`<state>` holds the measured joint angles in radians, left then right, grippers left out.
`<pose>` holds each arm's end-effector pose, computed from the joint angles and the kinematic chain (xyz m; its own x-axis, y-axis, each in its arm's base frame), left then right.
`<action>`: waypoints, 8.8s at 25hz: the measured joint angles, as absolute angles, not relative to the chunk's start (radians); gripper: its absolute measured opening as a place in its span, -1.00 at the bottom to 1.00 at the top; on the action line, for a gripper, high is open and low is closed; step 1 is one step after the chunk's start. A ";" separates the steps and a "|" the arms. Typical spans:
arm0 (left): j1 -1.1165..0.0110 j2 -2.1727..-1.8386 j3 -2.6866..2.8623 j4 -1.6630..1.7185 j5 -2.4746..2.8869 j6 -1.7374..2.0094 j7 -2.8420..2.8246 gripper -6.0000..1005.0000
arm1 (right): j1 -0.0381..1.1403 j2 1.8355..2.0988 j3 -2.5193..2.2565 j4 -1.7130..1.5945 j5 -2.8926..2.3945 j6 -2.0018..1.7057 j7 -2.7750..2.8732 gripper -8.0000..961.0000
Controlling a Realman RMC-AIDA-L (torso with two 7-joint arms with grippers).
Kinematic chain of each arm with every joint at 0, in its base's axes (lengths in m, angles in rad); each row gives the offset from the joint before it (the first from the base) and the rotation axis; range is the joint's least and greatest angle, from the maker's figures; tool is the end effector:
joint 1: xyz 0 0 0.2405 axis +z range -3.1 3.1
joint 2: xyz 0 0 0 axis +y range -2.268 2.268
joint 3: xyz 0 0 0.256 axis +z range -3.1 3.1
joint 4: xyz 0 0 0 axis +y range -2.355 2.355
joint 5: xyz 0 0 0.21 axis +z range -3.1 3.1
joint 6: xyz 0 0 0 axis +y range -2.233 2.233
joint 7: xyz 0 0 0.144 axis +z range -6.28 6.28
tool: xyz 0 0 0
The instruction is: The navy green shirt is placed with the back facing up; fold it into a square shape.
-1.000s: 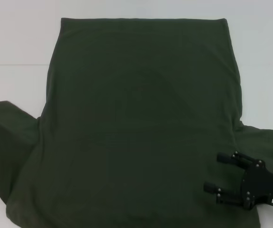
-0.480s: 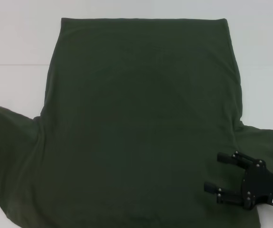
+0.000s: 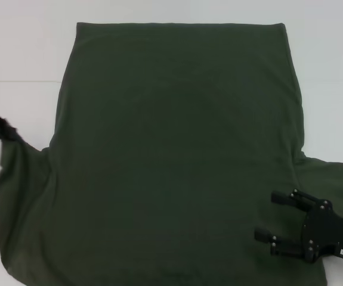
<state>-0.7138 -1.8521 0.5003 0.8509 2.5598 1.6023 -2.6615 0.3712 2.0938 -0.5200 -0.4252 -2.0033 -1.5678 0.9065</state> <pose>-0.2868 0.3879 0.1337 0.0786 0.9171 0.3909 0.9864 -0.0147 -0.1640 0.3173 0.2622 -0.0279 0.7837 -0.2151 -0.5827 -0.4393 -0.8552 -0.2752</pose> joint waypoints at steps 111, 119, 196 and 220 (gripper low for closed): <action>-0.387 -2.088 0.558 0.783 2.114 1.678 -1.277 0.70 | 0.542 1.920 -0.525 -0.769 -2.586 -1.585 2.641 0.91; -0.388 -2.088 0.558 0.782 2.114 1.679 -1.278 0.70 | 0.554 1.929 -0.539 -0.750 -2.586 -1.550 2.637 0.91; -0.390 -2.087 0.517 0.778 2.114 1.681 -1.302 0.68 | 0.576 1.876 -0.439 -0.822 -2.525 -1.607 2.531 -0.92; -0.391 -2.089 0.517 0.780 2.121 1.681 -1.302 0.68 | 0.759 1.952 -0.585 -0.779 -2.513 -1.571 2.543 -0.86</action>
